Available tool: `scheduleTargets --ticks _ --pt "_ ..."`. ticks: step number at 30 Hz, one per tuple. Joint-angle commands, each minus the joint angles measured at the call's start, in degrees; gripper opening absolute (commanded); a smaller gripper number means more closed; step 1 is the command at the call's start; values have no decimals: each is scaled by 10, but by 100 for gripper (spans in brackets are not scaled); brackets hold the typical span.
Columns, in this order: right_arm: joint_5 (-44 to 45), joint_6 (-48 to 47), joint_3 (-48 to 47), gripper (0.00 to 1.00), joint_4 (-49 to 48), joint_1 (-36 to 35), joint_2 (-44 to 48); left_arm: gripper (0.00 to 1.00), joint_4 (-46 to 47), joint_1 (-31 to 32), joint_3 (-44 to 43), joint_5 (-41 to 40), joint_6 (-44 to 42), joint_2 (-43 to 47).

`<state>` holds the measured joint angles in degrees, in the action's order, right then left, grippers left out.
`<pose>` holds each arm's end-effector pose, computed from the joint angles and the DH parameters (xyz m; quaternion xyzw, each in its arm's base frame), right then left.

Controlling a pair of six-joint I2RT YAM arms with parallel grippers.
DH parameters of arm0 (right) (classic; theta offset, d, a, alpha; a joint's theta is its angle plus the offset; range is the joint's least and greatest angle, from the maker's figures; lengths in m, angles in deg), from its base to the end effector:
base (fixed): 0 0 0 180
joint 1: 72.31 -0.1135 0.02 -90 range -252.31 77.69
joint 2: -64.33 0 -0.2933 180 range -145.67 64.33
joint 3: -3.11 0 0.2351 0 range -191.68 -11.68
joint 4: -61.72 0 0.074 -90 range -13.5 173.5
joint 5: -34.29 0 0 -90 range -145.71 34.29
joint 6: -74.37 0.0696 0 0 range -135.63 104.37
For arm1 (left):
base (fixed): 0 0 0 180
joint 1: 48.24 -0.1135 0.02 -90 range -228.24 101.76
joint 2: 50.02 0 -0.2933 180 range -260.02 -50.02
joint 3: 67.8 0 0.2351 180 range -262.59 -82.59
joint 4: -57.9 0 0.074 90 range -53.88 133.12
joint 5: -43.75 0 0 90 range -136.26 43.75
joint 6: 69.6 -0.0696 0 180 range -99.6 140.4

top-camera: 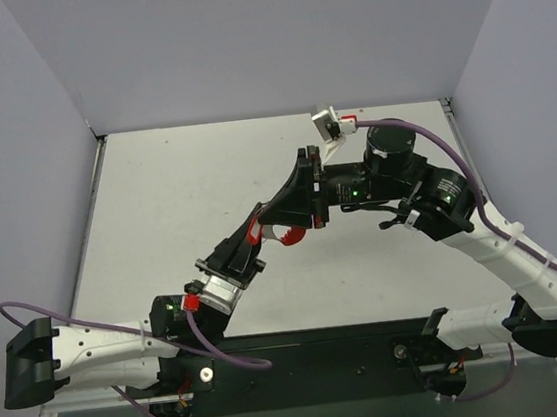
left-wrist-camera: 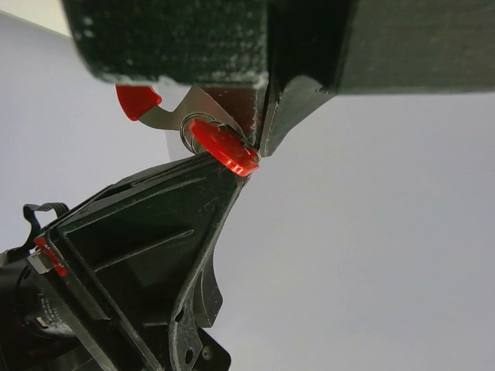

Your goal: Put the keys on the keyring

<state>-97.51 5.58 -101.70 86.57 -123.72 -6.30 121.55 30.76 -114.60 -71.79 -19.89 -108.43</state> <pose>0.1143 0.2176 0.5427 -0.4201 0.5130 0.6077 0.4371 0.0640 -0.1717 0.4239 0.1681 0.3407 -0.2378 0.8939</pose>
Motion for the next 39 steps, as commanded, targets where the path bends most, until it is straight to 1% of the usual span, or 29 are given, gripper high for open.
scheduleTargets --ticks 1,3,6,7,9,10,13,15,16,19,27,39 --pt "-65 16 2 0 -15 -28 -4 0 -46 2 -33 2 -39 -45" --pt "-62 14 5 1 -15 -29 3 0 -39 2 -30 -4 -49 -46" --pt "-65 3 12 7 -15 -28 13 0 -40 2 -25 -7 -57 -41" --pt "-65 2 14 11 -15 -29 15 0 -41 2 -24 -7 -58 -39" --pt "-68 -2 17 15 -15 -28 18 0 -44 2 -22 -5 -65 -32" --pt "-71 -3 18 19 -15 -28 19 0 -45 2 -19 -3 -66 -30" --pt "-85 -5 19 26 -22 -30 20 0 -48 2 -17 1 -66 -23" --pt "-89 -5 20 29 -27 -30 23 0 -47 1 -16 4 -71 -21" --pt "-93 -6 21 32 -30 -30 23 0 -46 1 -16 5 -74 -21" --pt "-96 -9 23 37 -35 -30 30 0 -36 1 -14 5 -86 -25" --pt "-116 -11 31 47 -51 -30 39 0 -24 -3 -17 0 -102 -33" --pt "-123 -17 41 55 -49 -30 55 0 -13 -5 -6 -16 -125 -19"
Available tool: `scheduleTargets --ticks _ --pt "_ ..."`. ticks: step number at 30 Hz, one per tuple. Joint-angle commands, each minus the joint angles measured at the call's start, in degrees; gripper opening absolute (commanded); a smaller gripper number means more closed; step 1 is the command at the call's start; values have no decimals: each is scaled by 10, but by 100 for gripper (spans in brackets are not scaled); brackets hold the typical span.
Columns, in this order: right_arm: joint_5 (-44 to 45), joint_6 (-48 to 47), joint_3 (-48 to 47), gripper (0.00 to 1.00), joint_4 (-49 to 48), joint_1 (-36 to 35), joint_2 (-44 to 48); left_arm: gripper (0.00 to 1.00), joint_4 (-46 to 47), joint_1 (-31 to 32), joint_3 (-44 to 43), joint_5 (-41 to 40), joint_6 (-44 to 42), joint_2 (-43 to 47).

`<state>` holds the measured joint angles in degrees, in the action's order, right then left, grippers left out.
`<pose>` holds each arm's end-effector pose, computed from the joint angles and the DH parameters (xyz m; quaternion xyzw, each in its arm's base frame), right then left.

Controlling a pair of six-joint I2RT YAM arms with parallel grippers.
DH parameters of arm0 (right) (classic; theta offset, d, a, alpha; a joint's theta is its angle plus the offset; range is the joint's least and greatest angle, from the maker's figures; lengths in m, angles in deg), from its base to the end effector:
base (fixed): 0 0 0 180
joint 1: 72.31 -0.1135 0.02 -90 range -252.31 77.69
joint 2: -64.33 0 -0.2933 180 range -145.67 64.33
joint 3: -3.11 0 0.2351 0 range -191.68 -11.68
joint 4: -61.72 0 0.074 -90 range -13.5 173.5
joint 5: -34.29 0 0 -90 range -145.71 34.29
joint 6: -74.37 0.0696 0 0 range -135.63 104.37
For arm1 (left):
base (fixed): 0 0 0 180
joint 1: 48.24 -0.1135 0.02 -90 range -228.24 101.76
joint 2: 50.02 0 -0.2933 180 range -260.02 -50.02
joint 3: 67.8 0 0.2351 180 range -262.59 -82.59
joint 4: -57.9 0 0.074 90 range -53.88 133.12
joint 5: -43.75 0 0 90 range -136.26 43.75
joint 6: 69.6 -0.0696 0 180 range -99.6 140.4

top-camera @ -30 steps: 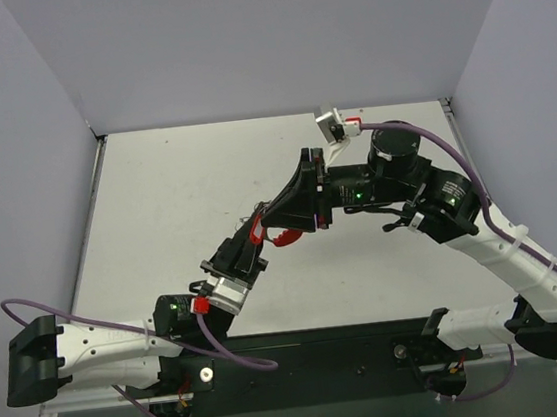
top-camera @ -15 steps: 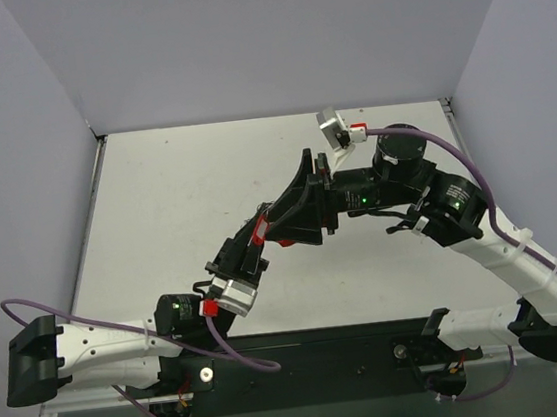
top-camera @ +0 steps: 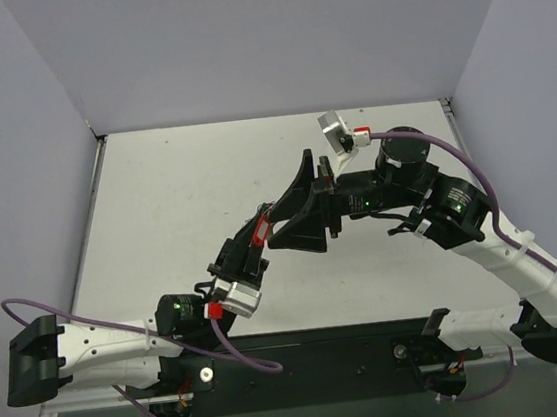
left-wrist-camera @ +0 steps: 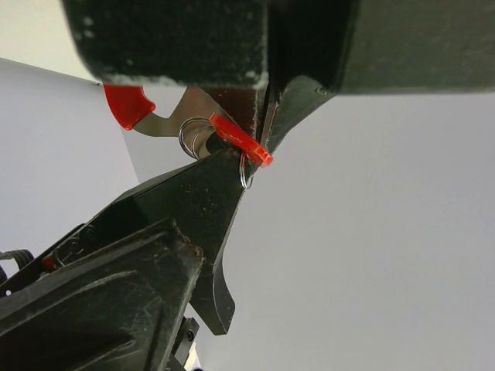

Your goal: Put the keys on the keyring

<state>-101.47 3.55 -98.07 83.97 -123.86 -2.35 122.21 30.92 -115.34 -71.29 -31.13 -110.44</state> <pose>0.0961 0.2013 0.5420 -0.4519 0.4710 0.6141 0.4437 0.0646 -0.1809 0.4233 0.2077 0.3205 -0.1505 0.9119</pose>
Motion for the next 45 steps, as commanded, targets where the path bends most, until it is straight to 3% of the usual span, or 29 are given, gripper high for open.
scheduleTargets --ticks 1,22,29,37,42,45 --pt "-80 -2 3 55 -18 -29 15 0 -17 -7 2 -21 -16 4" --pt "50 -25 18 59 65 -28 8 0 -121 -1 29 65 12 99" --pt "4 -35 15 60 59 -29 10 0 -111 0 30 58 8 89" --pt "-158 -83 26 61 37 -31 45 0 -116 0 38 41 7 108" --pt "-153 -127 38 62 44 -29 86 0 -151 1 48 46 23 146" --pt "-87 -153 45 61 55 -17 108 0 -198 1 50 62 53 182"
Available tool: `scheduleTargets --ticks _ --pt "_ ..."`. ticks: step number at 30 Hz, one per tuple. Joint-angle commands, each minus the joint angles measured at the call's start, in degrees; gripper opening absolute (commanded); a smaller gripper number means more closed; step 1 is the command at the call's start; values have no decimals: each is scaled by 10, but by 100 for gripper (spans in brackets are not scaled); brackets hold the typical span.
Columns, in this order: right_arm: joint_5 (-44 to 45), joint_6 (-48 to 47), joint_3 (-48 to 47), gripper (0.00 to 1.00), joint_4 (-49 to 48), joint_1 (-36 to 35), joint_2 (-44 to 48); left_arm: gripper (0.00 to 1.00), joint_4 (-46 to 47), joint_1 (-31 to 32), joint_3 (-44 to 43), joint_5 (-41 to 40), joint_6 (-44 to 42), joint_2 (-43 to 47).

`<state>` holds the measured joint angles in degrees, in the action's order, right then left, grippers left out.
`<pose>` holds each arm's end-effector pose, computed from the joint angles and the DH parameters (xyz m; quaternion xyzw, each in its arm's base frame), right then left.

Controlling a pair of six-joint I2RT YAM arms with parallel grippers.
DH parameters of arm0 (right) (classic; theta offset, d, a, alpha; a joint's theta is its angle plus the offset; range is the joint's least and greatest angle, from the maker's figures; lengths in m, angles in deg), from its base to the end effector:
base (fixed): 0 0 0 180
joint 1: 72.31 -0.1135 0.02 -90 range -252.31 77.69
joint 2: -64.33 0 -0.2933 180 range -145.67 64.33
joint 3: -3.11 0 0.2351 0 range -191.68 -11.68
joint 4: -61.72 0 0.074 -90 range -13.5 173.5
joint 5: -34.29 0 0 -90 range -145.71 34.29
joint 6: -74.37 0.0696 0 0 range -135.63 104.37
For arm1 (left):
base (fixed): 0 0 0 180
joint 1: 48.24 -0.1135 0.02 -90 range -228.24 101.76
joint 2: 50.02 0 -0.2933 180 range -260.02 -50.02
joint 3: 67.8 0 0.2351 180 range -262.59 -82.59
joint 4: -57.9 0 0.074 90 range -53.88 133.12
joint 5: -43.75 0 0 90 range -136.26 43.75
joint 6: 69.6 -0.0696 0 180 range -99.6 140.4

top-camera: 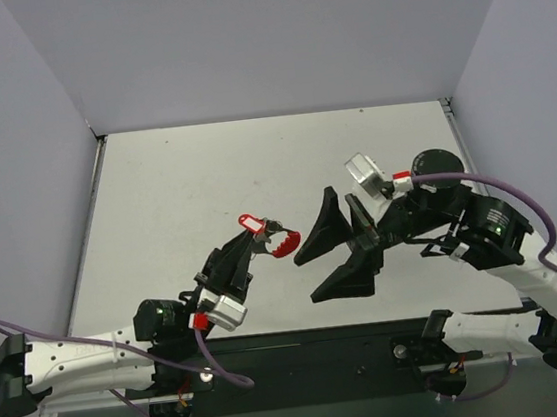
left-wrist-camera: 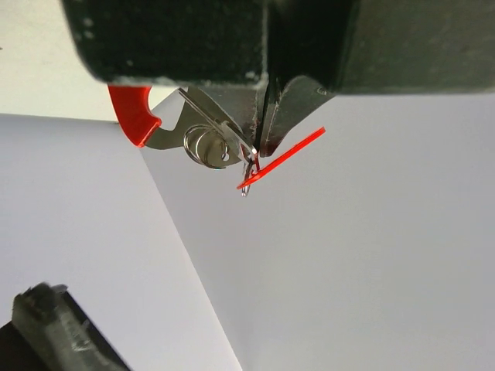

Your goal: Put the keys on the keyring

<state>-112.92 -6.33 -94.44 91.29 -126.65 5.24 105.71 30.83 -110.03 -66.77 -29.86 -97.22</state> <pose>0.0479 0.1672 0.5286 -0.5546 0.3880 0.6162 0.4027 0.0537 -0.1495 0.4030 0.2859 0.3160 -0.1553 0.8912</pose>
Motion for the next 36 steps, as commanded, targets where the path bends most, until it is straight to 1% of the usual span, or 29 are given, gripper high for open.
scheduleTargets --ticks 1,2,3,4,9,12,14,21,25,27,36 --pt "45 -59 15 59 -17 13 36 0 -50 2 -6 23 51 60" --pt "74 -63 18 57 -18 17 41 0 -71 2 -9 34 62 70" --pt "85 -71 22 56 -18 25 41 0 -117 2 -12 42 86 91" --pt "90 -73 22 53 -17 29 40 0 -139 2 -19 49 98 102" --pt "92 -88 20 51 -18 48 15 0 -270 2 -48 118 178 159" --pt "83 -88 9 48 -18 49 -7 0 -300 2 -58 146 209 177" --pt "80 -103 7 46 -20 45 -19 0 -302 2 -54 154 227 184" --pt "83 -102 9 40 -35 31 -36 0 -261 2 -38 175 262 187" --pt "81 -97 17 32 -56 28 -29 0 -262 2 -44 183 267 179" --pt "78 -93 20 30 -63 26 -26 0 -259 2 -43 184 273 177" --pt "56 -93 34 27 -85 12 -32 0 -223 2 -30 181 284 168"
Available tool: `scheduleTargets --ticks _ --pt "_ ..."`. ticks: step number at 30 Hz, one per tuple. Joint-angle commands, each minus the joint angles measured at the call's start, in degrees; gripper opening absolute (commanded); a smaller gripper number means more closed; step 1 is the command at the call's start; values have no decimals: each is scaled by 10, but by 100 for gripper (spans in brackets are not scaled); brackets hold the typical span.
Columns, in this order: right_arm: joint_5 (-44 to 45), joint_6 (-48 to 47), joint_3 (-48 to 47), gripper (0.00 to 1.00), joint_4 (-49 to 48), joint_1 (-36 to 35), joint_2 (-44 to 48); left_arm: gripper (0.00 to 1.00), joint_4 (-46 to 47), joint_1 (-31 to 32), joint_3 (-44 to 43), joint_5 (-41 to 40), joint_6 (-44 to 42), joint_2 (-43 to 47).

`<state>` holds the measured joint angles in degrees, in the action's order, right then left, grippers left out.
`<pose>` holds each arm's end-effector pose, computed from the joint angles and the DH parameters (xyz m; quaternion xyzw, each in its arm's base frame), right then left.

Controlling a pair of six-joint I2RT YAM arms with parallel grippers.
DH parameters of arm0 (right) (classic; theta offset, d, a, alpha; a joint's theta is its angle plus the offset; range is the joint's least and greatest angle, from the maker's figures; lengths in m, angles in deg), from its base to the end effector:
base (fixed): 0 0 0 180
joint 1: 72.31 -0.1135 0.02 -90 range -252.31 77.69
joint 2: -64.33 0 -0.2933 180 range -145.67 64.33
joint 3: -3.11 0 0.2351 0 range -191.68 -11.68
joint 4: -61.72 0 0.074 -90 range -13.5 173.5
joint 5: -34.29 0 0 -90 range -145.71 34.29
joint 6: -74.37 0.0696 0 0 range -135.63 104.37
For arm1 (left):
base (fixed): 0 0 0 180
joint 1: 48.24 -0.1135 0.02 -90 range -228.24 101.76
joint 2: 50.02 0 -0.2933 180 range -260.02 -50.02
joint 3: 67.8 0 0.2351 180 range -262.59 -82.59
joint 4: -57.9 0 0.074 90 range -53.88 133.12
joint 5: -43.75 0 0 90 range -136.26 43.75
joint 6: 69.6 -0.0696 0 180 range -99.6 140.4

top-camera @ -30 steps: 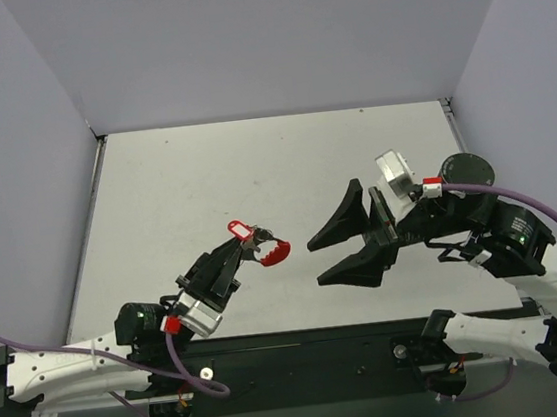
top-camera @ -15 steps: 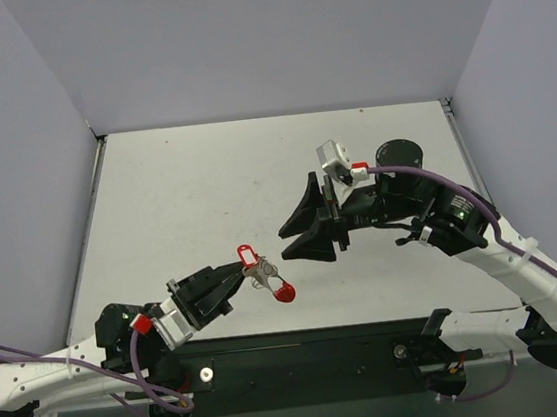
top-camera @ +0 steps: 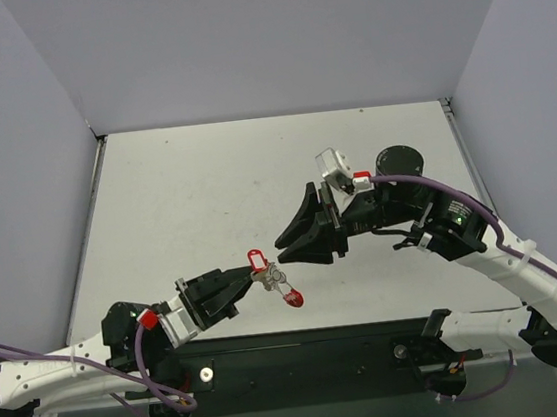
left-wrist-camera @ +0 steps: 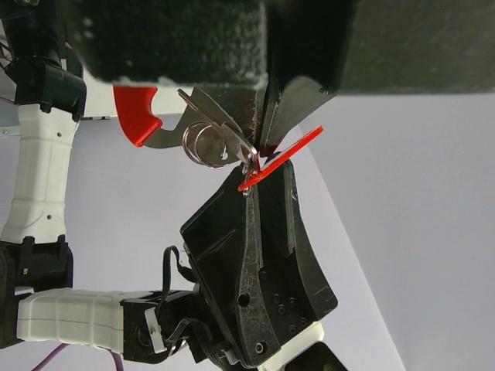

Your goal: Put the keys on the keyring

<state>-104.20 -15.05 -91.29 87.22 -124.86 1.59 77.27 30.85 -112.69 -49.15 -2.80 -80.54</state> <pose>0.0834 0.1946 0.5105 -0.5416 0.4137 0.5488 0.4841 0.0251 -0.1117 0.4005 0.3530 0.3131 -0.4026 0.7844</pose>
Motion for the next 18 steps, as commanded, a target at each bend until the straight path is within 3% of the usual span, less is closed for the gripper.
scheduleTargets --ticks 1,18 --pt "-33 -6 4 26 -46 -9 5 0 64 2 -2 2 14 1" --pt "-35 -6 16 30 -64 -28 10 0 85 2 -2 -1 12 -12"
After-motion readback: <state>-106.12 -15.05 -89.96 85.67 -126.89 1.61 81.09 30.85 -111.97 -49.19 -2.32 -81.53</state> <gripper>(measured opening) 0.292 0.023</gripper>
